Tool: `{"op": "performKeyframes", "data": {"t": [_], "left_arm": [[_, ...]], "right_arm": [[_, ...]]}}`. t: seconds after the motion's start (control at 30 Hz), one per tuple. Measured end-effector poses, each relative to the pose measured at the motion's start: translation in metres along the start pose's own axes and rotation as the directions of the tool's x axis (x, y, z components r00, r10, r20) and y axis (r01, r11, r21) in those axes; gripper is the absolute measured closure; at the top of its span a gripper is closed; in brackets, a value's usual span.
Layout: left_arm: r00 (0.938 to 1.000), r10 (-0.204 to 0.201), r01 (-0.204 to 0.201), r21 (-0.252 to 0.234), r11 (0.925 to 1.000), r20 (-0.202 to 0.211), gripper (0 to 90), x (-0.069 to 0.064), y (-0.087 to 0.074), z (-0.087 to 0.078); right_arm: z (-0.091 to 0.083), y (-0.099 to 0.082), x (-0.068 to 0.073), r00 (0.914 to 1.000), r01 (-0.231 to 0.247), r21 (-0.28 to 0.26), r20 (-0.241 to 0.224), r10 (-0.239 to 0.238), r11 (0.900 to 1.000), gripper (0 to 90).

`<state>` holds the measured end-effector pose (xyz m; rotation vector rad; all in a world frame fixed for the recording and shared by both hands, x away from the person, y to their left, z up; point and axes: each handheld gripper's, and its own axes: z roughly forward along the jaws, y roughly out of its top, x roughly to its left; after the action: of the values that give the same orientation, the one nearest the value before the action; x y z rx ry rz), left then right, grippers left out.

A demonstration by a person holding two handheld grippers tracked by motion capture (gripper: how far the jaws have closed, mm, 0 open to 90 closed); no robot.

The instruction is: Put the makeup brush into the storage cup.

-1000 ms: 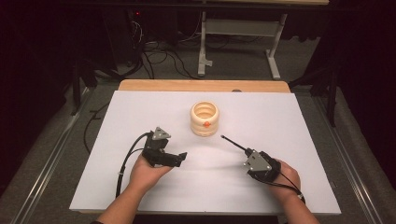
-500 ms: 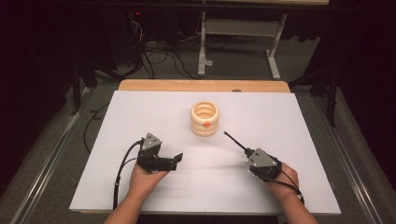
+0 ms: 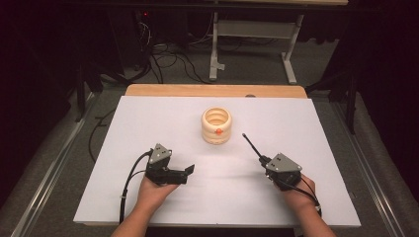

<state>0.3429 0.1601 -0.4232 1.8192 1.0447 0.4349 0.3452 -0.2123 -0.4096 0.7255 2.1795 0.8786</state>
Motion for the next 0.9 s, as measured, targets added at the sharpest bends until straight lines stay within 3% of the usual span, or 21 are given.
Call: {"op": "performKeyframes", "data": {"t": [0.2, 0.43, 0.9], "left_arm": [[0.9999, -0.009, 0.009, -0.018, 0.9998, 0.011, 0.2, -0.0008, 0.0001, -0.0029], [0.9996, -0.016, 0.017, -0.038, 0.9991, 0.024, 0.2, -0.0004, -0.0006, -0.0037], [0.9986, -0.011, 0.015, -0.065, 0.9978, 0.051, 0.3, -0.0053, 0.0017, -0.0025]], "right_arm": [[-0.0012, -0.0002, -0.0040, 0.9978, -0.061, -0.026, -0.026, 0.060, 0.9978, 86.3], [-0.0024, -0.0008, -0.0077, 0.9875, -0.145, -0.042, -0.070, 0.142, 0.9886, 86.3], [-0.0011, 0.0027, -0.0057, 0.9851, -0.147, -0.067, -0.099, 0.140, 0.9868, 86.4]]}}
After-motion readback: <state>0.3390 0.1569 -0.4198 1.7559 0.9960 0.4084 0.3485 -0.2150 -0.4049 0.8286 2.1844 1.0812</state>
